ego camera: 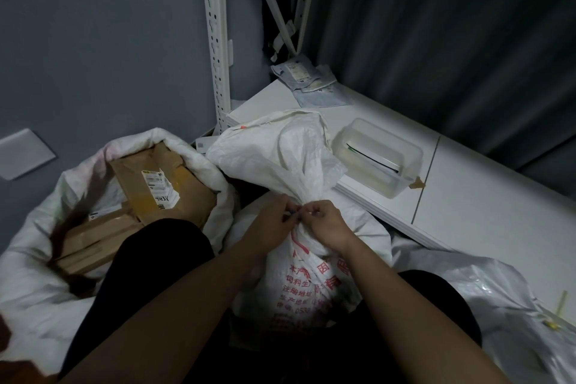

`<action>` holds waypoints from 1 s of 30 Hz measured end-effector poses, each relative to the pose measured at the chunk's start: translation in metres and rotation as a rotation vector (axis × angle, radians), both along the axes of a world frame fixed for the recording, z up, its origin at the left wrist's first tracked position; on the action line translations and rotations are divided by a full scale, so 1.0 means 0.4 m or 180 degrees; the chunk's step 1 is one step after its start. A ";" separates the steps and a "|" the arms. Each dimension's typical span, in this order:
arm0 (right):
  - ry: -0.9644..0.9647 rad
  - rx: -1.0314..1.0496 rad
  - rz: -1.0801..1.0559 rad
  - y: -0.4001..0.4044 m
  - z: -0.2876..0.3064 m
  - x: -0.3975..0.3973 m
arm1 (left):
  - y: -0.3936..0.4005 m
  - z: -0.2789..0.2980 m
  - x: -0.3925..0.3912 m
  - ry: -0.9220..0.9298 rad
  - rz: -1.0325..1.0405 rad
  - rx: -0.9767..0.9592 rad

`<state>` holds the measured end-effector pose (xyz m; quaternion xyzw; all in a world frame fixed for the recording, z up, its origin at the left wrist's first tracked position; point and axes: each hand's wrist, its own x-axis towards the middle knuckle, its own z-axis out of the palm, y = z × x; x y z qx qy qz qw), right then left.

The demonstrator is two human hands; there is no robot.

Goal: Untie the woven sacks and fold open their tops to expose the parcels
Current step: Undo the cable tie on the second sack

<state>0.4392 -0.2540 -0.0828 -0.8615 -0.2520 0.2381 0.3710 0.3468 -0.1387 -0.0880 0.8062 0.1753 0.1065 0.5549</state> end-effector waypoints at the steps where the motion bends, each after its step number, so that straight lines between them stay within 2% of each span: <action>1: 0.0022 0.0009 0.0007 -0.002 -0.002 0.000 | 0.000 -0.001 0.000 -0.0016 -0.0007 0.0023; 5: 0.0026 -0.0029 -0.0058 -0.010 -0.007 0.010 | 0.001 -0.011 -0.003 0.0022 -0.0032 -0.0206; 18: 0.0136 0.0089 0.0027 -0.019 0.011 -0.006 | 0.012 0.016 -0.011 0.0046 -0.0236 0.0348; 23: 0.0118 0.0119 -0.0013 -0.032 0.038 0.000 | 0.024 0.019 -0.011 0.0150 -0.0411 -0.0315; 25: 0.0307 0.0156 0.0028 -0.039 0.052 0.007 | 0.030 0.018 -0.011 0.0071 -0.0509 -0.0022; 30: 0.0741 0.0248 0.0210 -0.049 0.076 -0.004 | 0.042 0.020 -0.002 -0.0007 -0.0776 0.1337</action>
